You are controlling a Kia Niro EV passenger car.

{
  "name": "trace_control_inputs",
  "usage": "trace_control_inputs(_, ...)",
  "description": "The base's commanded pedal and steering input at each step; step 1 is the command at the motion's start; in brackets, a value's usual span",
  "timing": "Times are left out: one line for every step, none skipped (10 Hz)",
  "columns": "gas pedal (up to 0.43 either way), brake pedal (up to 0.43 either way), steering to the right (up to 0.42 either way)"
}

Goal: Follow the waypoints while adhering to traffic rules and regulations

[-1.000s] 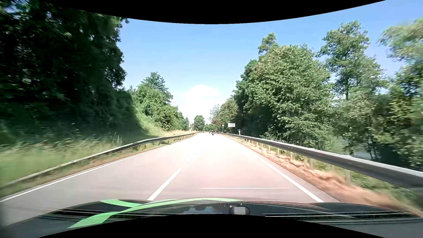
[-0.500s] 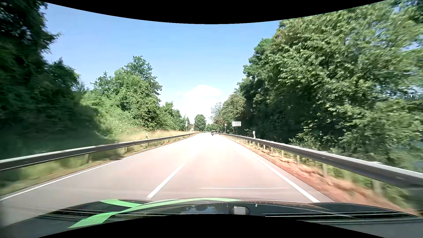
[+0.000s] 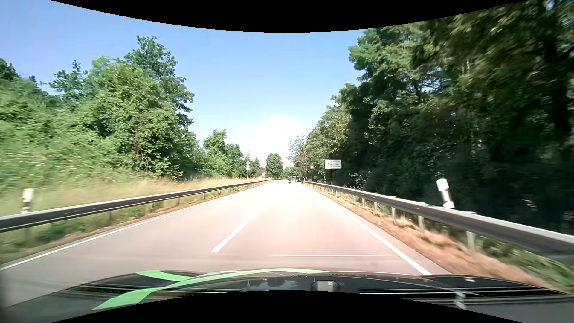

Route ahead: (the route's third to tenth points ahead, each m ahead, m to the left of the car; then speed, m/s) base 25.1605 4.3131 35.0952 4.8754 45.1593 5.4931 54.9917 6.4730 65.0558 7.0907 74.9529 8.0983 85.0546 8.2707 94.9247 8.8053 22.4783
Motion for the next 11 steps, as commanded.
trace_control_inputs(0.287,0.000,-0.012)
trace_control_inputs(0.287,0.000,-0.012)
trace_control_inputs(0.299,0.000,-0.012)
trace_control_inputs(0.299,0.000,-0.012)
trace_control_inputs(0.311,0.000,-0.012)
trace_control_inputs(0.319,0.000,-0.012)
trace_control_inputs(0.331,0.000,-0.012)
trace_control_inputs(0.331,0.000,-0.013)
trace_control_inputs(0.331,0.000,-0.013)
trace_control_inputs(0.331,0.000,-0.012)
trace_control_inputs(0.331,0.000,-0.012)
